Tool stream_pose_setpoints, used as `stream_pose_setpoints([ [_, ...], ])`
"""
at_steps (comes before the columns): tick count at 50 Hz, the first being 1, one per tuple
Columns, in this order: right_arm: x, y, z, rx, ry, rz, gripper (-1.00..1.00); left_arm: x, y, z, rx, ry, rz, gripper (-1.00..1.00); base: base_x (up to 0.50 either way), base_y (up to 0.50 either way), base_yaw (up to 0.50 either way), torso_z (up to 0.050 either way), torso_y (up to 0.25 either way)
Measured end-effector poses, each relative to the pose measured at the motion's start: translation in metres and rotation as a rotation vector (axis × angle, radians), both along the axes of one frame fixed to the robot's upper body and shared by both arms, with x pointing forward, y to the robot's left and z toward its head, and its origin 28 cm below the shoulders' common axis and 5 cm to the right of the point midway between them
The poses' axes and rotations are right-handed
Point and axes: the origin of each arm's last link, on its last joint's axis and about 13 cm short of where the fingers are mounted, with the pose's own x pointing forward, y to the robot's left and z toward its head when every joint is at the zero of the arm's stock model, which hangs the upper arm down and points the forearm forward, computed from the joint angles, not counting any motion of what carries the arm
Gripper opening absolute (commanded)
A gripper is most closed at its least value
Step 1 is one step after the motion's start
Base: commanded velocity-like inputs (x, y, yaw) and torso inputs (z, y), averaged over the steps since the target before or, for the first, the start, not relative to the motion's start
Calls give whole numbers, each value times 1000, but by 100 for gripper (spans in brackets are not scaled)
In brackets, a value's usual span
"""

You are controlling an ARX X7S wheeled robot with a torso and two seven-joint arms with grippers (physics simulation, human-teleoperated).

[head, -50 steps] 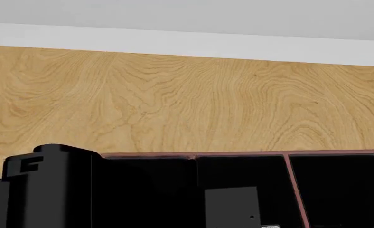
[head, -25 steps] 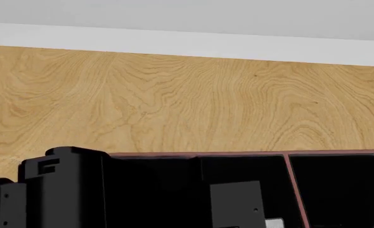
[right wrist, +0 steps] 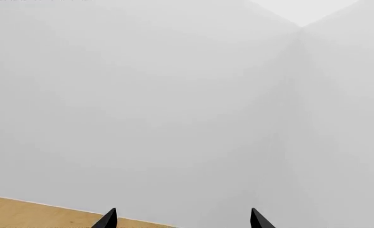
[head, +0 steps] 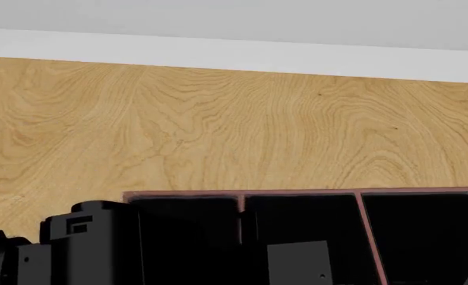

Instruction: Pick up the book and place it in the back compartment of the caddy.

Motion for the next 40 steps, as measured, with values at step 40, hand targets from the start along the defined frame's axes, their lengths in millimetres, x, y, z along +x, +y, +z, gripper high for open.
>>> stream_pose_setpoints([
  [40,0,-3,-3,2,19,2,100,9,-6,-35,13,19,14,-100,0,0,0,1,1],
])
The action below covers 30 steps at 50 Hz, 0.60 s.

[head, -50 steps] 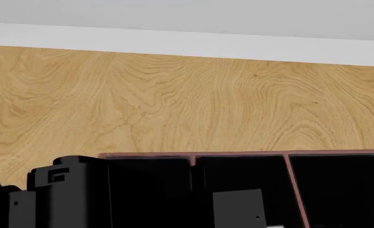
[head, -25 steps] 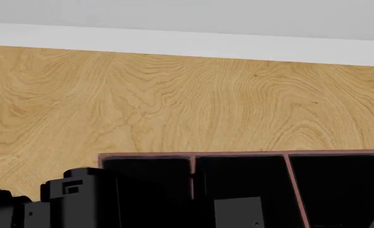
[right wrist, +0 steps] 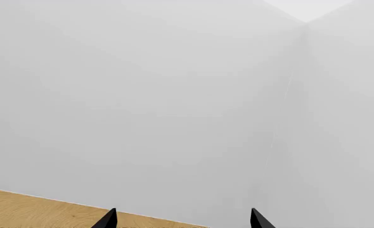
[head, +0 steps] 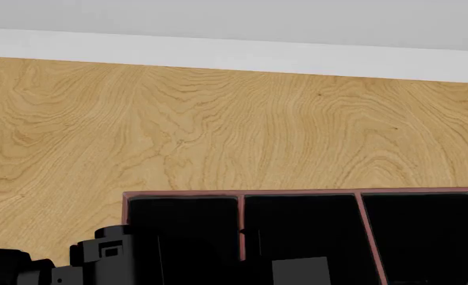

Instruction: Pick up the book and place it in the back compartment of the caddy.

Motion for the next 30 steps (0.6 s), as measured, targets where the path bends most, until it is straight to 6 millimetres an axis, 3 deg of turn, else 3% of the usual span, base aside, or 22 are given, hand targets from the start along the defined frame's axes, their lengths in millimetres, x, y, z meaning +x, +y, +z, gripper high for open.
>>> stream_pose_setpoints([
  [15,-1,-1,-1,2,5,1,100,3,-1,-11,6,2,16,-100,0,0,0,0,1],
  [16,-1,-1,-2,2,5,1,100,3,-1,-12,6,2,16,100,0,0,0,0,0],
  [30,-1,-2,-3,3,8,0,100,4,-3,-11,-10,-17,30,100,0,0,0,0,0],
])
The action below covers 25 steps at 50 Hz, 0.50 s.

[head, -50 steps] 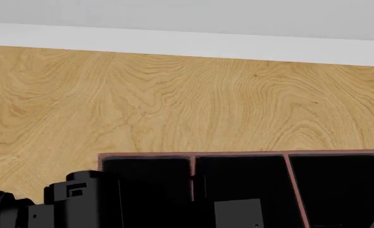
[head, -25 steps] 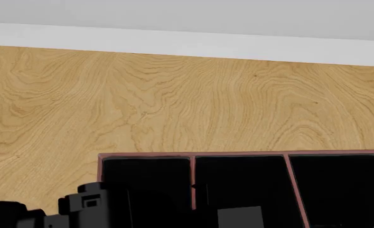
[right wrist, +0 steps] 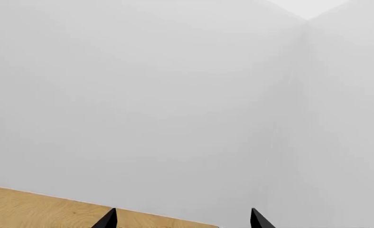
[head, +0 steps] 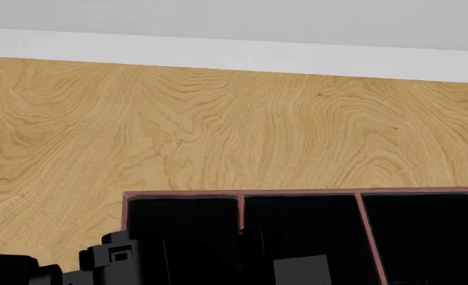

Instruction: Pick up the book and place it in the back compartment of the caddy.

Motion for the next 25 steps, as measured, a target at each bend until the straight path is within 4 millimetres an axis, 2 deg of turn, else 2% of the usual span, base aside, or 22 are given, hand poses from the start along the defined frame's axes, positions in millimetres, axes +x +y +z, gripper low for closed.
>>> stream_pose_setpoints([
  [25,0,5,4,-4,3,2,100,-1,-1,8,-17,-28,-2,100,0,0,0,0,0],
])
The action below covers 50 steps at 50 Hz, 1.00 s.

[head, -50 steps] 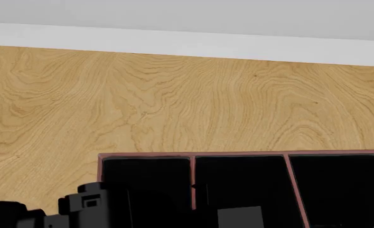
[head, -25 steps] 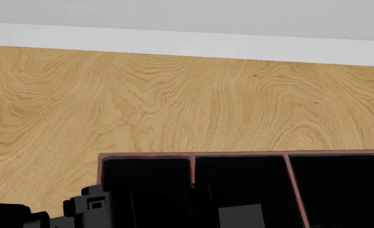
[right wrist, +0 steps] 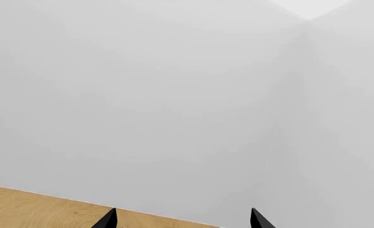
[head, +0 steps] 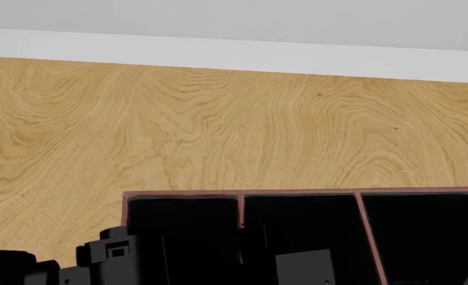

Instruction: Pick up the book and place it in the back compartment of the caddy.

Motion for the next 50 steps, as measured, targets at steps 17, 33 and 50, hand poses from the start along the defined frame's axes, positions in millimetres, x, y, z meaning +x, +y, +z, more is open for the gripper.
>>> stream_pose_setpoints([
  [17,-1,0,-1,-1,-3,0,100,-7,-5,10,-14,-23,-22,100,0,0,0,0,0],
  [33,-1,5,4,-6,-14,2,100,-13,-3,29,-38,-62,-35,100,0,0,0,0,0],
  [50,1,11,14,-13,-30,9,100,-17,4,50,-62,-126,-45,100,0,0,0,0,0],
])
